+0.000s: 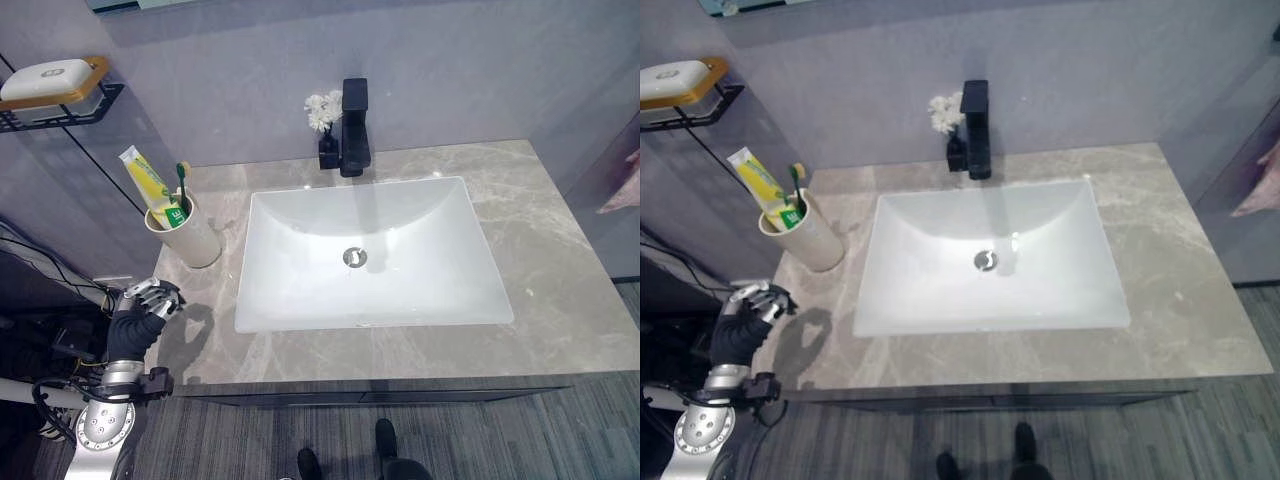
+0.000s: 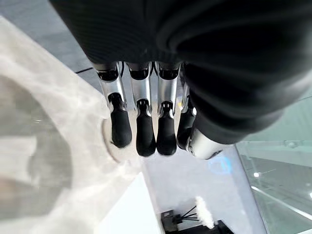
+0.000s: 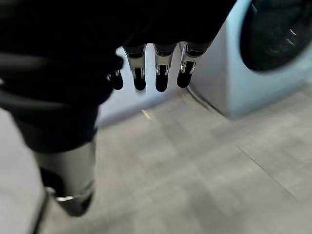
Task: Put brush and paste in cup on sink, flatten towel.
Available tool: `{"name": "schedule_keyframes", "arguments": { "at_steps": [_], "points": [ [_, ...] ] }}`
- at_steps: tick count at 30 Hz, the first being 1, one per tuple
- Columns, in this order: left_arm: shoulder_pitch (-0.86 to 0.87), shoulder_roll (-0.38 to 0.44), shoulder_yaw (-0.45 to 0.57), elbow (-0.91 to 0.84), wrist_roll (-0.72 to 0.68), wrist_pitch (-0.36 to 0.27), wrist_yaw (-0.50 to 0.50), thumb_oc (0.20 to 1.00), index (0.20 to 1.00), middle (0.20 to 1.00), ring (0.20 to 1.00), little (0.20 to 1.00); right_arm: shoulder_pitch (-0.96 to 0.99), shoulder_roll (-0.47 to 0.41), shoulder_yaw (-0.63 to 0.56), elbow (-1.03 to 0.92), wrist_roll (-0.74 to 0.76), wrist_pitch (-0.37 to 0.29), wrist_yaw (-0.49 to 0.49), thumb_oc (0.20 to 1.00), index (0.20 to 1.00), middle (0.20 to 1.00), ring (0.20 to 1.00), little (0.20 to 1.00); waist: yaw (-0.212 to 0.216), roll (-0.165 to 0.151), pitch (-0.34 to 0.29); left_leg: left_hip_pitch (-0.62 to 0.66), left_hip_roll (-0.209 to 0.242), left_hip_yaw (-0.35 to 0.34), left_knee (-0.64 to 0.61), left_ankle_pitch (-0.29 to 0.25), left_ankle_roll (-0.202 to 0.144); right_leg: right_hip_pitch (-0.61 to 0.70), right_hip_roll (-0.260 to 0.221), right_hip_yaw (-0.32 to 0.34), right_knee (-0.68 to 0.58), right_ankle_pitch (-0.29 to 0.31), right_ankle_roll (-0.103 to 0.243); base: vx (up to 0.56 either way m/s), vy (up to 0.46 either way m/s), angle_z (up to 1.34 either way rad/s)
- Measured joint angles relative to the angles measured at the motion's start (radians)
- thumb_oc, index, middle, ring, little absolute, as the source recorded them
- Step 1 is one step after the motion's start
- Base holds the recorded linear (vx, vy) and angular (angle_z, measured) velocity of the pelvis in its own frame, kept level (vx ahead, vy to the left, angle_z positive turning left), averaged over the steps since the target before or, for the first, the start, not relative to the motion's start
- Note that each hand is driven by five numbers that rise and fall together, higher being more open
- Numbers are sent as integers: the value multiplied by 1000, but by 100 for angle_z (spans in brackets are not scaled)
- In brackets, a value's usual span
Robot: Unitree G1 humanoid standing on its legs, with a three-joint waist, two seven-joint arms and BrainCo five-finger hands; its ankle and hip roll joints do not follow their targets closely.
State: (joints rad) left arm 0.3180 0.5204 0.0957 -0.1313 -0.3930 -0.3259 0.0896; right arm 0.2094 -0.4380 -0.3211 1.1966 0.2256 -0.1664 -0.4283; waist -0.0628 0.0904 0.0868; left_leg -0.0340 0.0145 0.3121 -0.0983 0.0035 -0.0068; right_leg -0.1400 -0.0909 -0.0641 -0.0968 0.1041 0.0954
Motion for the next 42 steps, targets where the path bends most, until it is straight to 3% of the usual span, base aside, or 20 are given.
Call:
{"name": "schedule_keyframes", "arguments": {
  "at_steps": [7,9,11,15,20,32,36,42],
  "points": [
    [-19,-11,-22,50,0,5,-35,200,200,200,200,200,-40,55,236,23,-49,32,152,1000,1000,1000,1000,1000,27,12,9,-2,0,-1,1,0,0,-1,0,-3,0,5,-7,0,0,0],
    [-21,-7,-25,52,0,12,-35,200,200,200,200,200,-36,34,400,-99,-172,52,157,1000,1000,1000,1000,1000,34,18,11,-15,0,-1,2,1,0,-14,0,-2,0,6,-9,-34,-3,0],
    [-20,-7,-23,51,-2,12,-35,200,200,200,200,200,-27,22,442,-234,-252,53,169,1000,1000,1000,1000,1000,36,26,12,-26,0,-1,5,2,-1,-27,0,-2,0,9,-11,-16,-1,-1],
    [-14,-7,-25,55,-10,14,-35,200,200,200,200,200,-21,7,441,-395,-321,33,200,1000,1000,1000,1000,1000,41,46,18,-48,0,2,5,3,-1,-49,1,0,0,10,-12,0,0,0],
    [-33,4,-30,58,-40,37,-36,200,200,200,200,200,-40,4,430,-329,-359,44,189,1000,1000,1000,1000,1000,46,66,24,-72,-2,11,5,3,-2,-78,1,8,1,14,-12,38,28,-4],
    [-142,65,-31,144,-12,33,-22,200,200,200,200,200,-63,-10,420,-309,-359,53,170,1000,1000,1000,1000,1000,19,61,63,-78,0,61,5,1,-4,-108,10,59,0,19,-6,34,12,-12],
    [-223,67,-18,261,19,6,22,200,200,200,200,200,-66,-12,421,-308,-359,53,170,1000,1000,1000,1000,1000,17,61,63,-76,3,78,4,-1,-7,-113,16,74,0,23,-8,33,2,-11],
    [-258,67,-16,301,49,1,63,200,200,200,200,200,-97,-13,431,-257,-358,55,170,1000,1000,1000,1000,1000,9,60,63,-75,9,86,4,-1,-7,-116,22,82,0,31,-18,20,-6,-6]
  ]
}}
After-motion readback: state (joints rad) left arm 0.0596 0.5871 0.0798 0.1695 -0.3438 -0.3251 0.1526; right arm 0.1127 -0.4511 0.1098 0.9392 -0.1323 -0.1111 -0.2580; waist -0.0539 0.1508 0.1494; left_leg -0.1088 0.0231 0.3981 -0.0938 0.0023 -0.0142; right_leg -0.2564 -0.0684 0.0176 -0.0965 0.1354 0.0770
